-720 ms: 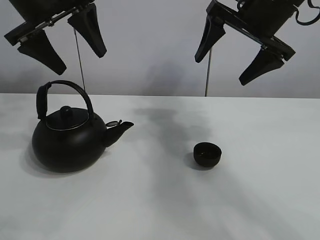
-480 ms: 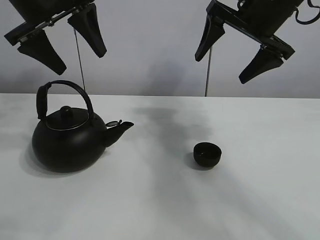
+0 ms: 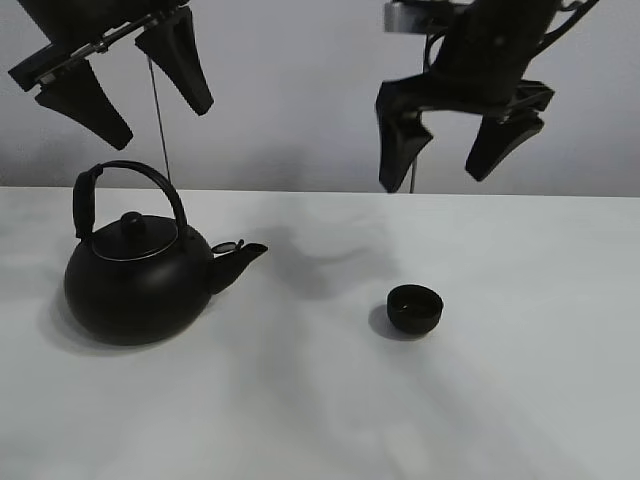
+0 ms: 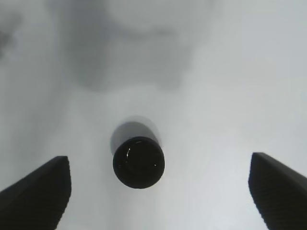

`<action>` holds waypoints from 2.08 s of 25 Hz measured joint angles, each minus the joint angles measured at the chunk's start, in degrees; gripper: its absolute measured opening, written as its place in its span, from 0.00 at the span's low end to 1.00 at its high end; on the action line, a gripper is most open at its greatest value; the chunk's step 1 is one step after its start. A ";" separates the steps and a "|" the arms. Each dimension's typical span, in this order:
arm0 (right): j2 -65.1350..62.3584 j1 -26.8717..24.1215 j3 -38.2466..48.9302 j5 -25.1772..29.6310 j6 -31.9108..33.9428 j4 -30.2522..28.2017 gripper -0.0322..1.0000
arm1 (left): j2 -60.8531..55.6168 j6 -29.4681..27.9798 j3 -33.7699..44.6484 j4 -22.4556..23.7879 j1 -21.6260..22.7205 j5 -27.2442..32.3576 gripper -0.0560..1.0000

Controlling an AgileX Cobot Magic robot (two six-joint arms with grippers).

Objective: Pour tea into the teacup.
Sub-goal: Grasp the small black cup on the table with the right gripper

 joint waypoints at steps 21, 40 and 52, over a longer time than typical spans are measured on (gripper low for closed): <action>7.10 6.00 10.52 -8.65 10.18 -2.54 0.66 | 0.00 0.00 0.00 0.00 0.00 -0.75 0.64; 6.73 6.00 14.88 -17.44 13.81 -5.61 0.51 | 0.00 0.00 0.00 0.00 0.00 -0.75 0.64; 6.73 6.00 16.13 -16.18 15.97 -5.82 0.42 | 0.00 0.00 0.00 0.00 0.00 -0.75 0.64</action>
